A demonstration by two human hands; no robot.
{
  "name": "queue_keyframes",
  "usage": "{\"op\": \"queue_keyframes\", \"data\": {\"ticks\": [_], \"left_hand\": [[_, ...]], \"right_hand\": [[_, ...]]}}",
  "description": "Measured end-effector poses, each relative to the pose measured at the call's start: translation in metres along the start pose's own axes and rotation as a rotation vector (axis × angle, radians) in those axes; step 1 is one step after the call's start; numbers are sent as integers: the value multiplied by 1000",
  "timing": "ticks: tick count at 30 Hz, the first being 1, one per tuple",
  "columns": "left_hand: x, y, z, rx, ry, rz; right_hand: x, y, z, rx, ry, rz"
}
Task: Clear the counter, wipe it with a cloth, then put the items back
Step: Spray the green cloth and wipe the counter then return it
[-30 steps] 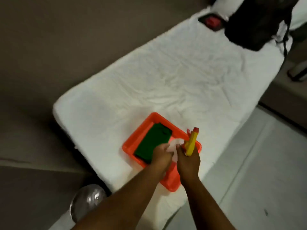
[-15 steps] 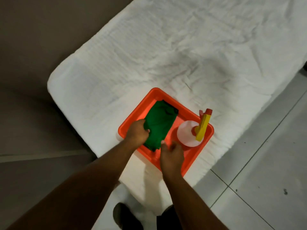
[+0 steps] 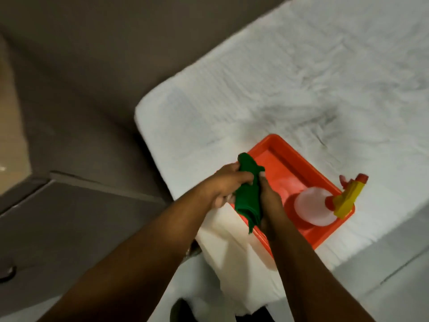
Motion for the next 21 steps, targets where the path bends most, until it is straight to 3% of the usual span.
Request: {"op": "queue_keyframes", "data": {"ticks": [3,10,16,21], "left_hand": [[-14,33,-69,23,-60,-181],[-43,158,-245,19,-403,-399],[-35,303,-379,3,-659,-624],[-38,435,-450,-173,-762,-634]], "right_hand": [[4,-42,-50,166,44,-55],[-2,-191,-186,360,384,-297],[-56,-352,-293,314,696,-607],[-104,-502,-344,380,863,-836]]}}
Point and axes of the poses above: each hand's wrist, its own z-axis towards the middle knuckle, its own y-axis out of the back of the hand, x = y × z, the point moved 5 cm from there along z, towards the middle knuckle, and after that the axes turned 14 degrees about -z, right-handed, at the moved point
